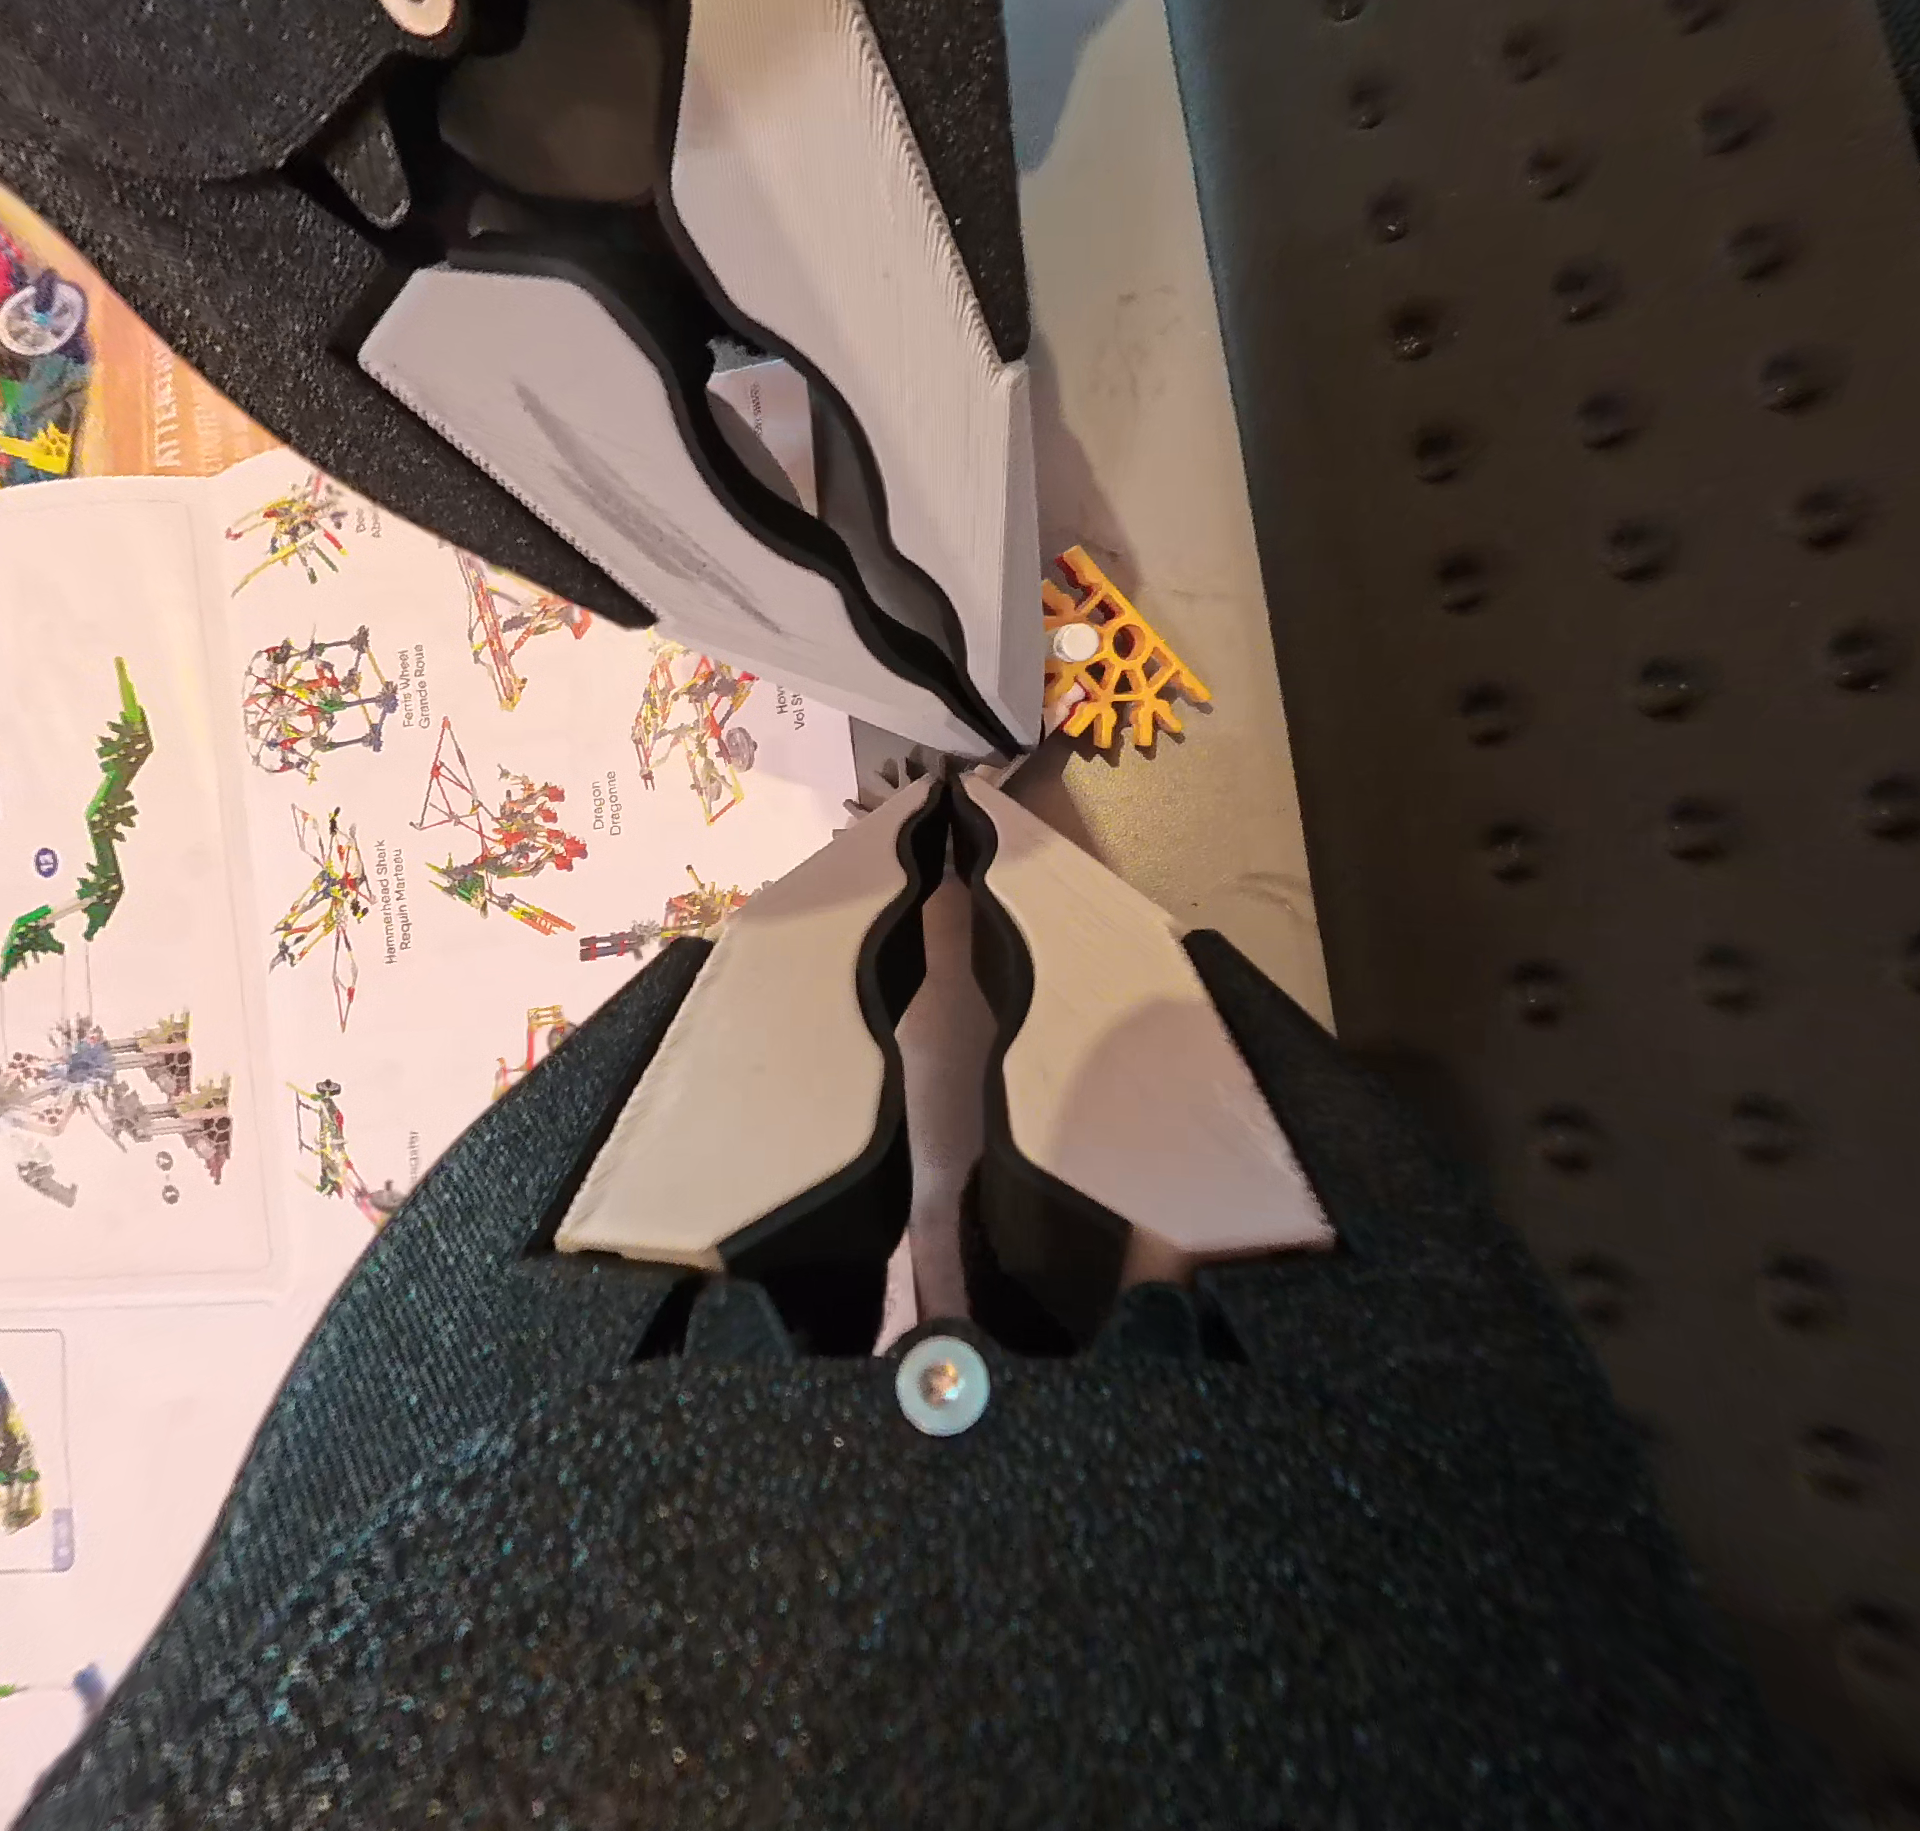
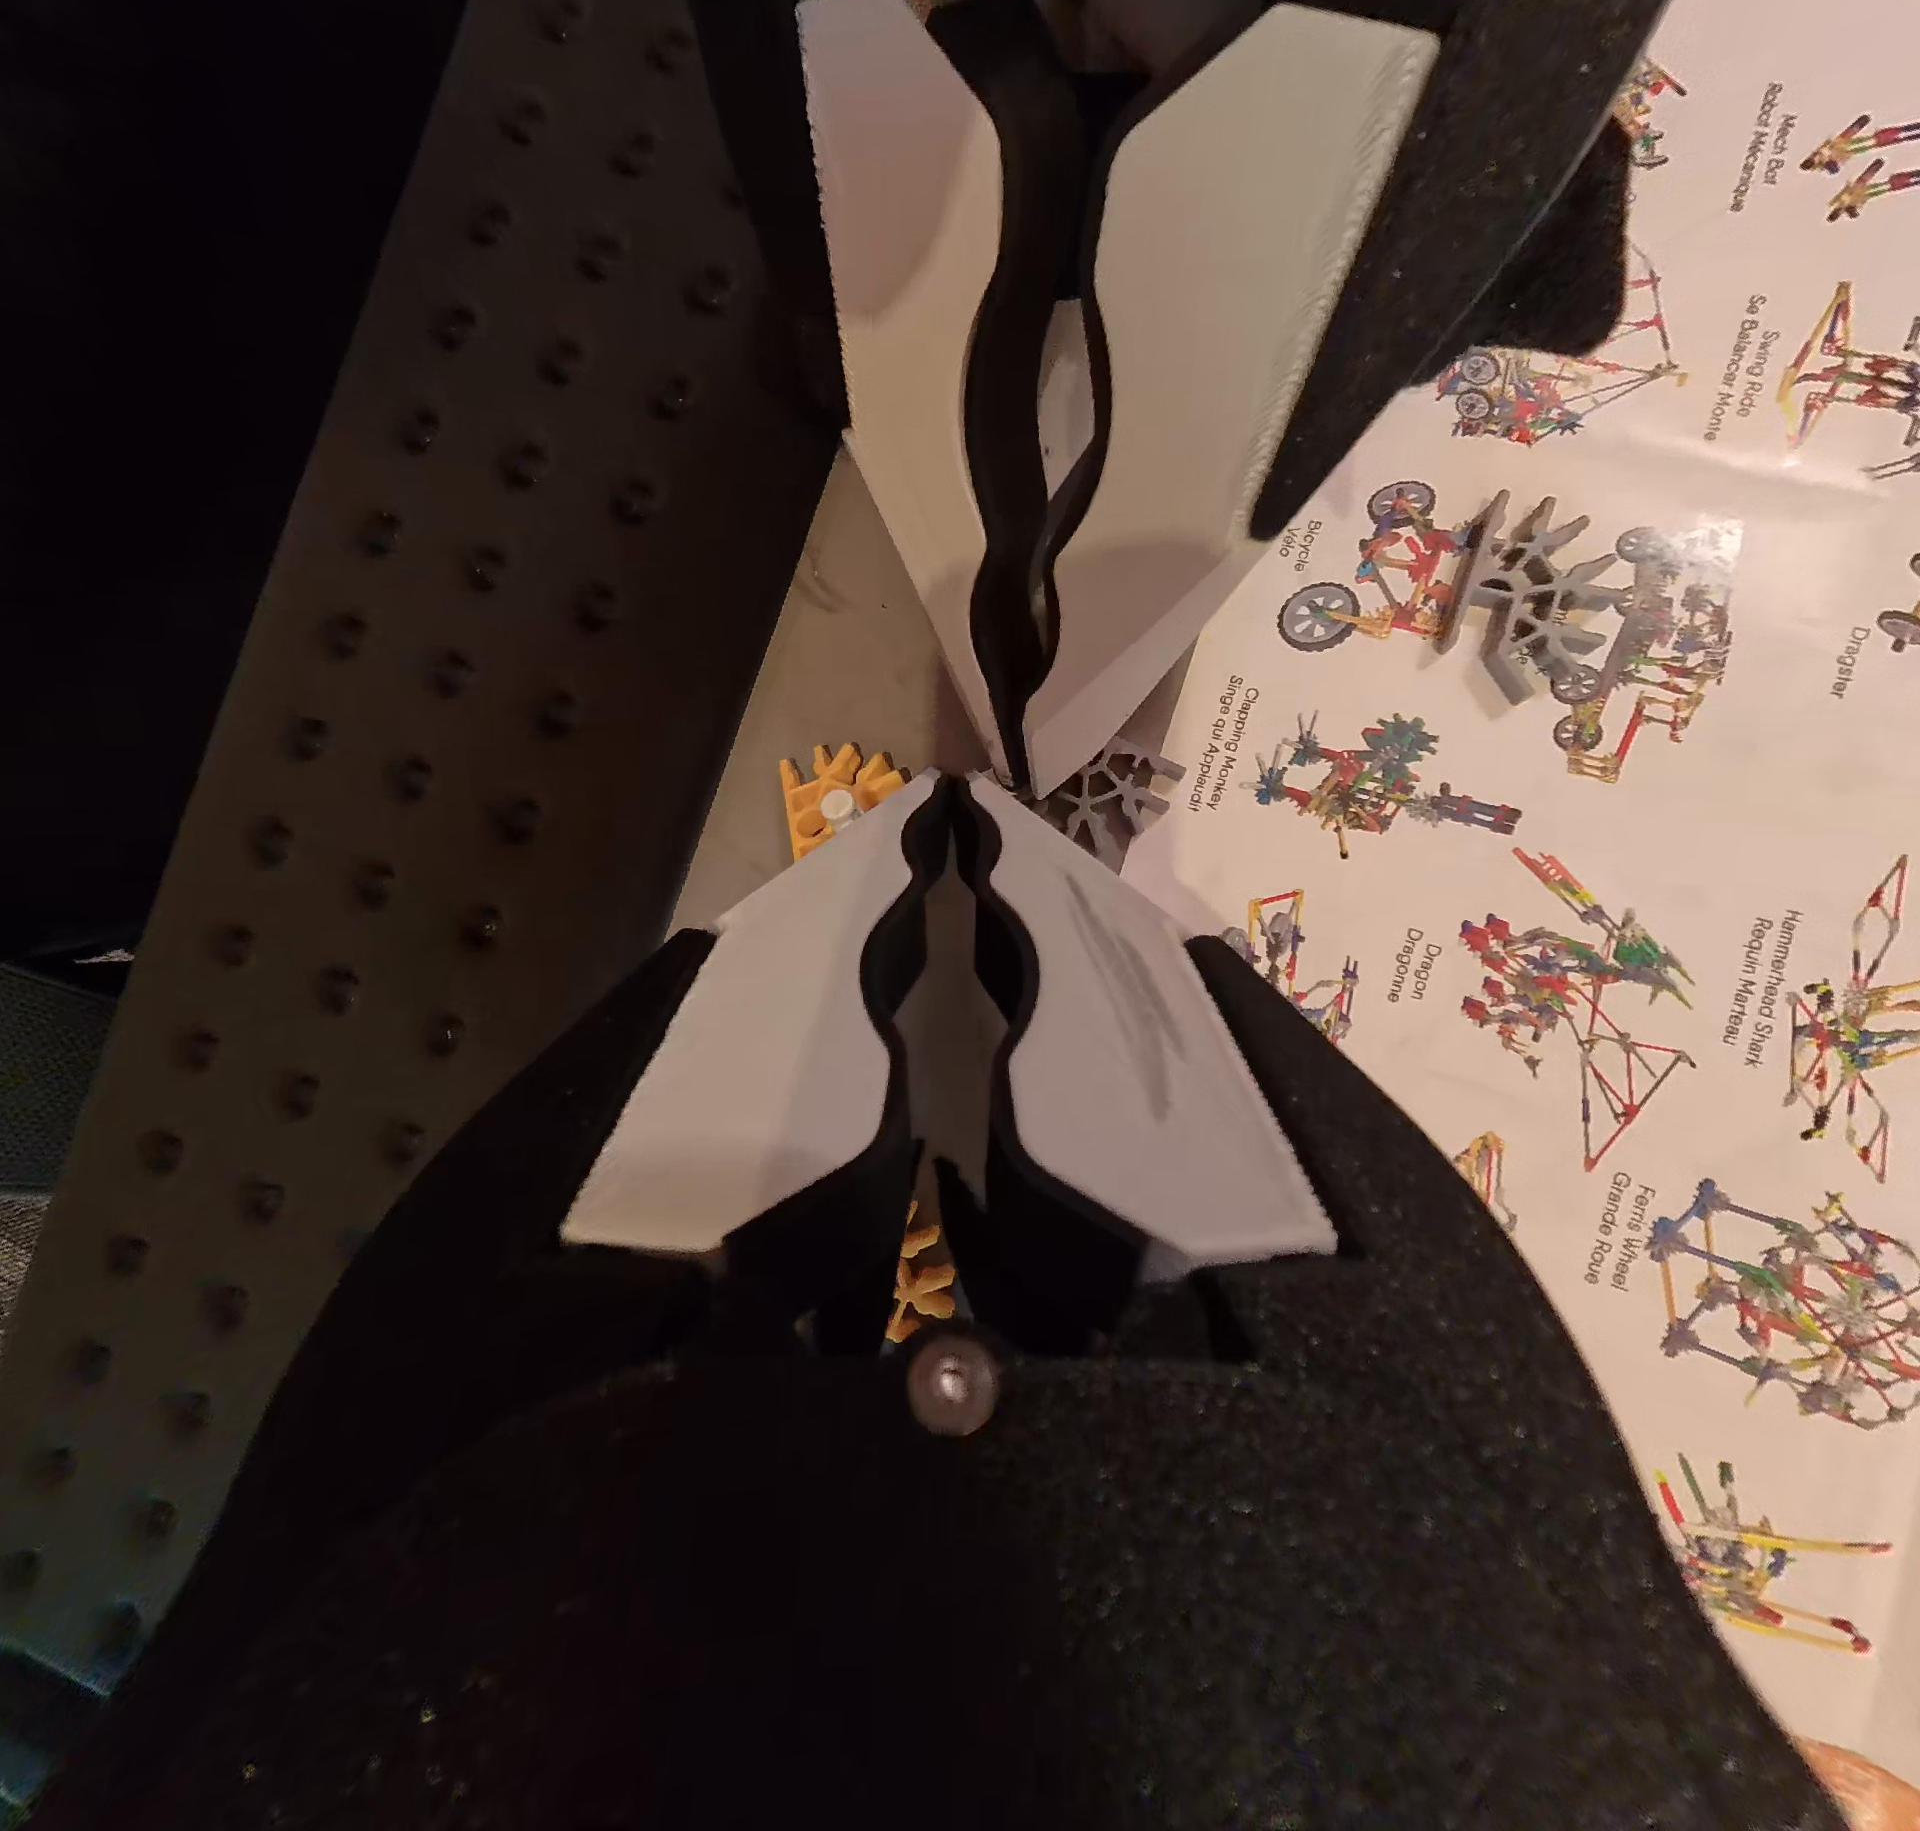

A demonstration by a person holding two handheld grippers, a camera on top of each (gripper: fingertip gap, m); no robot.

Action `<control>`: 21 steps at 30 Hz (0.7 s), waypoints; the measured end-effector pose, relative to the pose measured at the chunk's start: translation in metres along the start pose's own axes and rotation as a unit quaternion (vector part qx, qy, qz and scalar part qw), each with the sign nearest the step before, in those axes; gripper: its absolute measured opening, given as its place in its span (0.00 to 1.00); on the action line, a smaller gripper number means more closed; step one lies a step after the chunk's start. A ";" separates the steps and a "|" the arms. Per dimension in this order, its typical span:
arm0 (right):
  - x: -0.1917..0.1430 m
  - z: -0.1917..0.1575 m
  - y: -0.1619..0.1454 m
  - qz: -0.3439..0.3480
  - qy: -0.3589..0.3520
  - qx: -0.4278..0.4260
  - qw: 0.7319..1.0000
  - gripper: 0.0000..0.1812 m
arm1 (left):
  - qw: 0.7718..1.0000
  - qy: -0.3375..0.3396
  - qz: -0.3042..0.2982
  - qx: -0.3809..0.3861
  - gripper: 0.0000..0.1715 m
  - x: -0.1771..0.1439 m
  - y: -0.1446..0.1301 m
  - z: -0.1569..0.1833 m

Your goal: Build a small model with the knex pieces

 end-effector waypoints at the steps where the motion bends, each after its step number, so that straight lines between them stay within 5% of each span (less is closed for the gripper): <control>1: 0.000 0.000 0.000 -0.002 0.000 0.001 1.000 0.00 | 1.000 -0.003 0.004 -0.008 0.00 0.000 -0.001 0.000; 21: 0.003 0.001 0.002 -0.039 0.013 0.033 0.999 0.00 | 1.000 0.004 -0.001 -0.027 0.00 0.004 0.000 0.000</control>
Point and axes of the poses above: each gripper's, where its closed fingertips meet, x out along the fingers, y out of its top, z = x × y across the jaws, the point moved 7 cm from there along -x, back along the fingers, and after that the axes turned 3 degrees about x, right-handed, at the moved point
